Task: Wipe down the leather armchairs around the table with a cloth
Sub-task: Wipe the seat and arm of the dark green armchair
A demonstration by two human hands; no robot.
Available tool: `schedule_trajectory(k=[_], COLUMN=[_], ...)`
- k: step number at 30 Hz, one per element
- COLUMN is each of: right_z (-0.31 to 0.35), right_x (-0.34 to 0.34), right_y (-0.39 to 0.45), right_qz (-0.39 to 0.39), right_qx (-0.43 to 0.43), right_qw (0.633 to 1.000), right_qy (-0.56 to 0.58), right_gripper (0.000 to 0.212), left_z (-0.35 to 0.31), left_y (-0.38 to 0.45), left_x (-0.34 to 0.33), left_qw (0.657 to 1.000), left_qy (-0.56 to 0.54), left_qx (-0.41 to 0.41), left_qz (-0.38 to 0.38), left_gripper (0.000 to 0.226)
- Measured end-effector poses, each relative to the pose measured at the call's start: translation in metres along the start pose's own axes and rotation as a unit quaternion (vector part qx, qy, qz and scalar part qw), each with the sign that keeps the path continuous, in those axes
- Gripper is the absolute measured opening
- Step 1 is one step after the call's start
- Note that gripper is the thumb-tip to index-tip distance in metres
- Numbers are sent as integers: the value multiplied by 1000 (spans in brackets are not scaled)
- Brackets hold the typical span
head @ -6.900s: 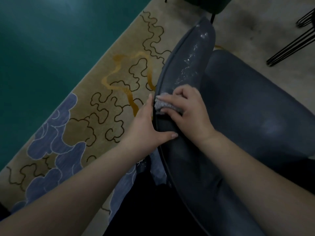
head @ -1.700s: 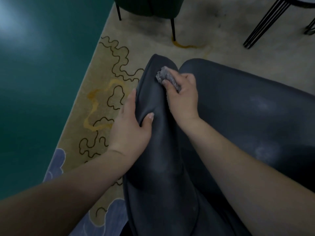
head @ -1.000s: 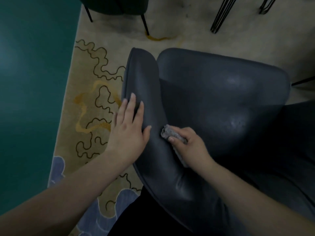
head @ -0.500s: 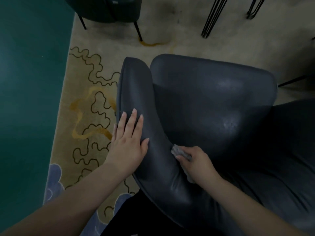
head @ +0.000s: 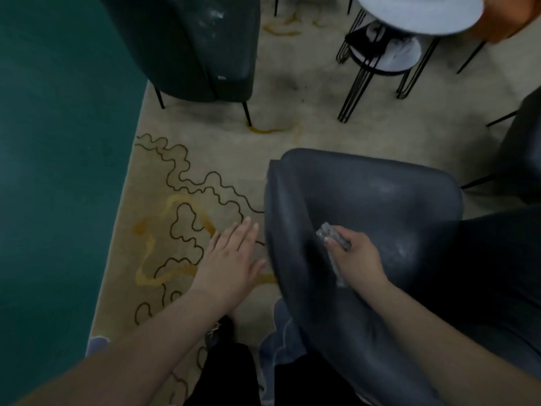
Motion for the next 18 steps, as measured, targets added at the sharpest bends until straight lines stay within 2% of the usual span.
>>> schedule_trajectory(k=[4, 9, 18], right_z=[75, 159, 233], right_x=[-26, -71, -98], right_y=[7, 8, 49], right_qz=[-32, -24, -16], right_qx=[40, 85, 96], right_qw=[999, 996, 990], right_qy=[5, -2, -99], right_gripper=[26, 24, 37], left_z=[83, 157, 233], left_y=[-17, -29, -5], left_x=[39, 76, 107], left_qw=[999, 995, 993], left_qy=[53, 101, 99], left_qx=[13, 14, 59], left_qz=[3, 2, 8], left_gripper=[67, 66, 63])
Point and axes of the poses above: each hand's wrist, its own y-axis towards the middle knuckle, its own x-axis out of the back of the hand, z = x × y, the point moved 8 cm from there along y, towards the middle knuckle, and after that the axes turned 1 degree about -z, right-handed, at the moved point
